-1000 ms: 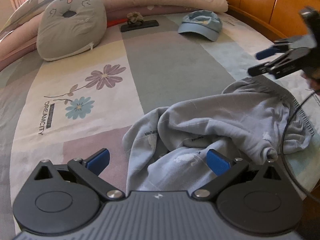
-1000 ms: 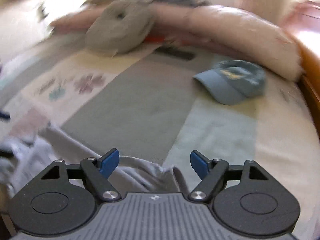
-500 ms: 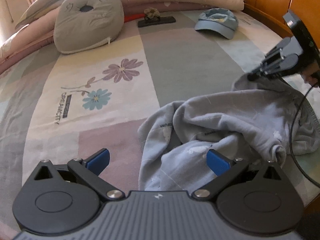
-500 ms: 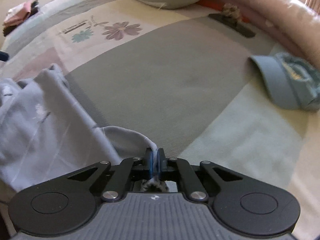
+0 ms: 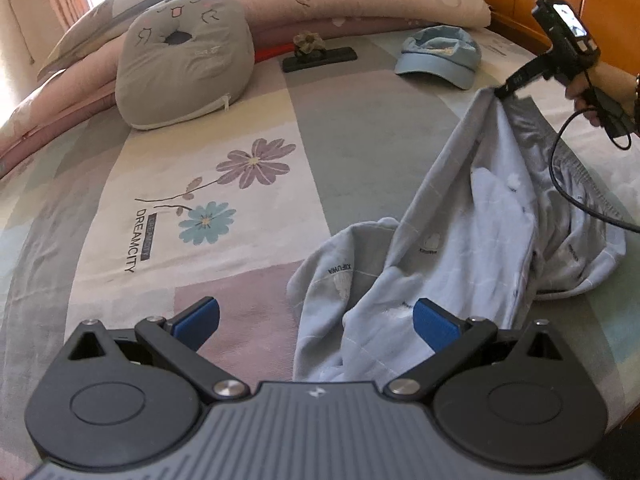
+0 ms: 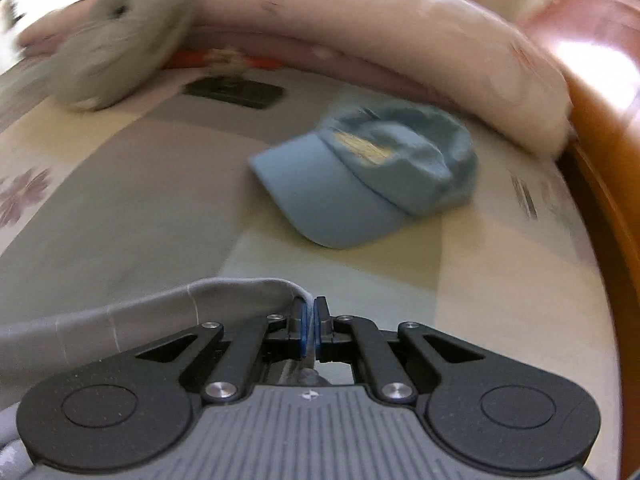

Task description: Fold clothes

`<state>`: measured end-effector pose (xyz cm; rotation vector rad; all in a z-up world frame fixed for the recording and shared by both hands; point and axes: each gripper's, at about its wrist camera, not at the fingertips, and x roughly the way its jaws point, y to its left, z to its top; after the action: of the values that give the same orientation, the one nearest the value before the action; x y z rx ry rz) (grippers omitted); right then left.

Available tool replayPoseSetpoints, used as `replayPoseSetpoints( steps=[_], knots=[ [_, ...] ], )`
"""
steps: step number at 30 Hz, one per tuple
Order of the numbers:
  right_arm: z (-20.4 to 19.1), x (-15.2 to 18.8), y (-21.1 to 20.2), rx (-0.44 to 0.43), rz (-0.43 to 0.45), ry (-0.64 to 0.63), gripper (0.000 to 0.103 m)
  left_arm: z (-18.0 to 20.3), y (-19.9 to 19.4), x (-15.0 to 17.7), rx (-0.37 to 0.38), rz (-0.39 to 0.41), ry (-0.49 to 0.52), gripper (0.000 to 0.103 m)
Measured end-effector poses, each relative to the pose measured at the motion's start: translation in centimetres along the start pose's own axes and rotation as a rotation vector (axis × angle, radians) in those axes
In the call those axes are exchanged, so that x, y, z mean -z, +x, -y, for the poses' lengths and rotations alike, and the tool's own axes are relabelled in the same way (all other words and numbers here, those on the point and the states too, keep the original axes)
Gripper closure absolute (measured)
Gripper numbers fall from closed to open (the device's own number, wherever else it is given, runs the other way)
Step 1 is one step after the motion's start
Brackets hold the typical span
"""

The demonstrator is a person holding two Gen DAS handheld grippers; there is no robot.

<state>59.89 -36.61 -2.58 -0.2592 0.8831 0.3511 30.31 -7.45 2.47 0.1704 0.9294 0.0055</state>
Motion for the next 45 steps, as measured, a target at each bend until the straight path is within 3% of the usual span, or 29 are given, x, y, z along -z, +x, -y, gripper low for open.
replayPoseSetpoints(
  steps=[4, 10, 15, 18, 25, 27, 29, 31, 33, 34, 35, 39, 45],
  knots=[
    [0.2, 0.9, 1.0, -0.029, -0.031, 0.053, 0.074, 0.0, -0.4, 0.1, 0.002, 0.008, 0.008, 0.001],
    [0.0, 2.8, -3.7, -0.048, 0.060, 0.130, 0.051, -0.3, -0.6, -0.2, 0.028, 0.047, 0.012, 0.001],
    [-0.7, 7.7, -10.2, -0.121, 0.124, 0.246, 0.047, 0.7, 0.2, -0.6, 0.089, 0.097, 0.090, 0.001],
    [-1.7, 12.4, -13.3, -0.176, 0.127, 0.368, 0.045, 1.5, 1.0, -0.9, 0.141, 0.097, 0.134, 0.001],
    [-5.0, 24.0, -16.3, -0.227, 0.050, 0.754, 0.042, 2.8, 1.8, -0.9, 0.236, 0.116, 0.200, 0.001],
    [-6.1, 26.3, -16.0, -0.251, 0.037, 0.859, 0.042, 3.1, 1.8, -1.0, 0.258, 0.125, 0.219, 0.001],
    [-6.8, 26.8, -15.5, -0.239, 0.053, 0.886, 0.042, 3.5, 1.8, -1.2, 0.277, 0.135, 0.238, 0.001],
    [-7.4, 26.7, -14.9, -0.217, 0.078, 0.891, 0.042, 3.7, 1.7, -1.3, 0.290, 0.145, 0.253, 0.001],
    [-8.0, 26.6, -14.4, -0.196, 0.103, 0.896, 0.052, 3.8, 1.5, -1.3, 0.299, 0.156, 0.264, 0.001],
    [-8.2, 26.6, -14.1, -0.185, 0.115, 0.898, 0.083, 3.8, 1.4, -1.2, 0.304, 0.157, 0.266, 0.001],
    [-8.5, 26.5, -13.8, -0.174, 0.128, 0.900, 0.099, 3.7, 1.2, -1.1, 0.310, 0.159, 0.268, 0.001],
    [-9.2, 27.1, -14.5, -0.162, 0.121, 0.886, 0.099, 3.0, 0.7, -0.6, 0.309, 0.167, 0.280, 0.001],
    [-9.1, 29.5, -17.9, -0.109, 0.028, 0.858, 0.098, 1.4, 1.2, 0.1, 0.312, 0.150, 0.261, 0.001]
  ],
)
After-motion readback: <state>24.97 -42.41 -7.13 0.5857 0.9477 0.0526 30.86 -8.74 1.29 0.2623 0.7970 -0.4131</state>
